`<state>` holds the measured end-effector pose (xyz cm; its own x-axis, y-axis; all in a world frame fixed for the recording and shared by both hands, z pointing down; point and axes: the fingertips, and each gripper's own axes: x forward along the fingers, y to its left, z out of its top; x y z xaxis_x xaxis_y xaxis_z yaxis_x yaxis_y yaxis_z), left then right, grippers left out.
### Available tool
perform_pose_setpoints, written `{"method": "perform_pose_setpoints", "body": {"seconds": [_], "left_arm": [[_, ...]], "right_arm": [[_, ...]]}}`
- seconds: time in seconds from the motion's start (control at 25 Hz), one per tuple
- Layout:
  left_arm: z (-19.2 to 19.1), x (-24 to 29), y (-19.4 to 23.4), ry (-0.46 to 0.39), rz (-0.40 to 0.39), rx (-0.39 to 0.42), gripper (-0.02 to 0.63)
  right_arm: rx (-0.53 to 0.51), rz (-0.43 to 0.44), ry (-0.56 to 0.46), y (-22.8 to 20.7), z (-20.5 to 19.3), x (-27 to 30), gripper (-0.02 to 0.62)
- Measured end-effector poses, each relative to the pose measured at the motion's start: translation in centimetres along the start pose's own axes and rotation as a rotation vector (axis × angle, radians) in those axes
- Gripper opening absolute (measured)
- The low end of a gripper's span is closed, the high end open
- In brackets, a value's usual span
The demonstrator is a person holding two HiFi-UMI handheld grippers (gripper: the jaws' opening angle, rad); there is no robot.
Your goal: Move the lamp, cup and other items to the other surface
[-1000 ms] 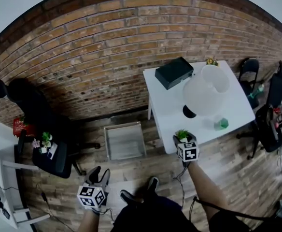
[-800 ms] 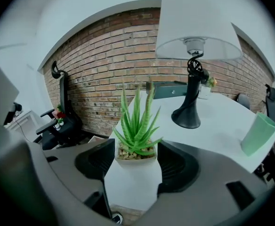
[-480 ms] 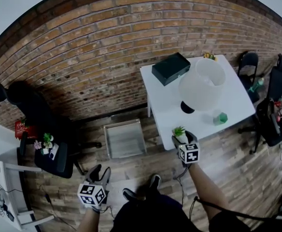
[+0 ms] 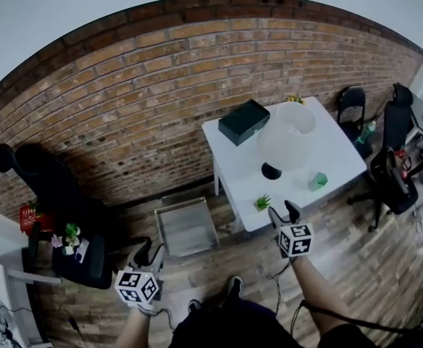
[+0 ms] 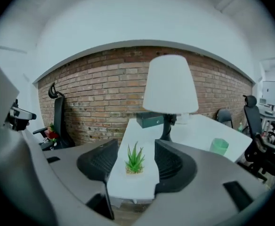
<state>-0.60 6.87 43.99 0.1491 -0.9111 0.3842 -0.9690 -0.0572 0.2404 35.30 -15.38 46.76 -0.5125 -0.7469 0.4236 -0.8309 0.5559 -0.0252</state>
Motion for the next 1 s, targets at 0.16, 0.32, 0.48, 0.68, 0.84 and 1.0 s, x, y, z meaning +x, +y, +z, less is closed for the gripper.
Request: {"method": "perform_pose_setpoints", "body": {"seconds": [0.16,0.32,0.48,0.68,0.84,1.0], "left_arm": [[2.9,-1.6,0.5,-0.062,-0.055,0.023,0.181],[6.6,-2.7,1.3,-0.125,-0.086,0.052,0.175],[11.7,-4.8,-0.4,-0.216,-0.153,0.1,0.172],[16.6,-10.1,-3.6,-0.331,-0.264,0.153,0.17],[19.2,-14.2,-5.0,-0.421,-0.302,0.203,0.164],[20.3,-17.4,-5.8,-0.478,-0.307,0.247,0.152]], "right_arm": [[-0.024,-0.027,-0.137,2.9,6.3,-3.8,0.225],[-0.087,0.009,-0.243,8.8,12.2,-7.0,0.216],[-0.144,0.052,-0.351,15.4,17.1,-10.1,0.196],[-0.123,0.085,-0.463,22.4,20.6,-14.2,0.184],[-0.127,0.101,-0.522,26.3,22.1,-17.0,0.179],[-0.152,0.114,-0.568,29.1,22.9,-19.3,0.178]]}}
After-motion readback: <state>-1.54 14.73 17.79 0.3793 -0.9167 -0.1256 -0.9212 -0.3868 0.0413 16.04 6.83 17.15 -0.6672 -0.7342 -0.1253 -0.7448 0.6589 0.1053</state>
